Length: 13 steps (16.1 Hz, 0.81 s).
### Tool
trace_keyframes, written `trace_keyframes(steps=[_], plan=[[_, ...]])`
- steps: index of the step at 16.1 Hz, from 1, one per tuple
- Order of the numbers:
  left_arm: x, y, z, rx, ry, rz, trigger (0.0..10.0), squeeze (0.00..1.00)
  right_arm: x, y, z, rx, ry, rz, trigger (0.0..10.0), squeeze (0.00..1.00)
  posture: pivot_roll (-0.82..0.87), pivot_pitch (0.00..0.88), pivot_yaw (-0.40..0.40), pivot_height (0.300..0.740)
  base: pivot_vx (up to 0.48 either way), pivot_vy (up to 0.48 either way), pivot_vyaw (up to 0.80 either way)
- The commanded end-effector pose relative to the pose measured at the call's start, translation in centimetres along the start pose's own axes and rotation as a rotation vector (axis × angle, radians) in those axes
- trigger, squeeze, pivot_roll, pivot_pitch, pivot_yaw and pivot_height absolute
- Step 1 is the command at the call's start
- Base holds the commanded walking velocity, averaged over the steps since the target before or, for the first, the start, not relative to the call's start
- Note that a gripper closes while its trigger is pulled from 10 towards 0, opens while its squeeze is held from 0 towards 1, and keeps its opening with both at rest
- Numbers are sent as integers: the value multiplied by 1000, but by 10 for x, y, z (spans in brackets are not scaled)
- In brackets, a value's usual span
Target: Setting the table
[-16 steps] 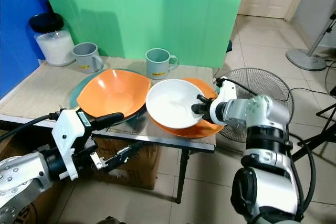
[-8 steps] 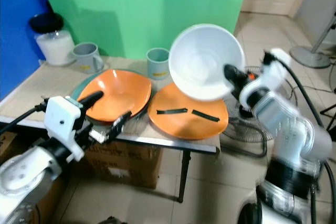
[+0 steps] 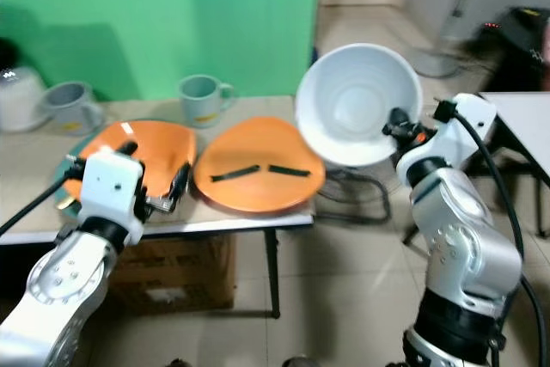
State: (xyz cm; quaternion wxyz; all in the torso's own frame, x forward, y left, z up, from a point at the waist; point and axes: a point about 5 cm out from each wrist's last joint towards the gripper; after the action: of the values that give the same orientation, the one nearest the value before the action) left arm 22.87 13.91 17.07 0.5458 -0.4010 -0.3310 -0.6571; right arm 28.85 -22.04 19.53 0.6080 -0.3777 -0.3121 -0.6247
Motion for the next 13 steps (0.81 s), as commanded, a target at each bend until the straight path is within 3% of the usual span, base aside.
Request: trace_keyframes(steps=[1, 3, 6, 7, 11, 13], plan=[[2, -1, 4, 31, -10, -19, 10000, 63, 10, 3, 4, 1, 25, -56, 10000, 0, -90, 0, 24, 740, 0, 0, -763], [-1, -4, 5, 47, -71, -6, 10000, 59, 7, 6, 4, -18, 10, -67, 10000, 0, -95, 0, 33, 740, 0, 0, -756], [3, -4, 0, 2, -62, -26, 10000, 0, -3, 5, 13, 13, 27, -59, 10000, 0, -88, 0, 31, 740, 0, 0, -754], [-1, -7, 1, 16, -74, -1, 10000, 0, -4, 3, 14, -11, -16, -103, 10000, 0, -74, 0, 28, 740, 0, 0, -769], [-8, -18, 20, 121, -164, 31, 10000, 0, -22, -4, 22, 148, 7, 15, 10000, 0, -72, 0, 25, 740, 0, 0, -778], [-8, -16, 31, 159, -147, 22, 10000, 0, -24, -6, 17, 123, 22, 25, 10000, 0, -67, 0, 17, 740, 0, 0, -784]])
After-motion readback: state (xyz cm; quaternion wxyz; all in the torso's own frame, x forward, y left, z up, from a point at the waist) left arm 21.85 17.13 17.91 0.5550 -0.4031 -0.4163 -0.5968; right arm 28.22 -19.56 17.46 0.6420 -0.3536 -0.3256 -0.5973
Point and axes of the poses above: a point about 5 cm out from each wrist's last joint towards the gripper, its own y axis pointing out of the wrist towards the gripper, its own x axis along the axis of the wrist's last joint, z = x × y, and after that the axes turned 12 degrees about y, right-handed
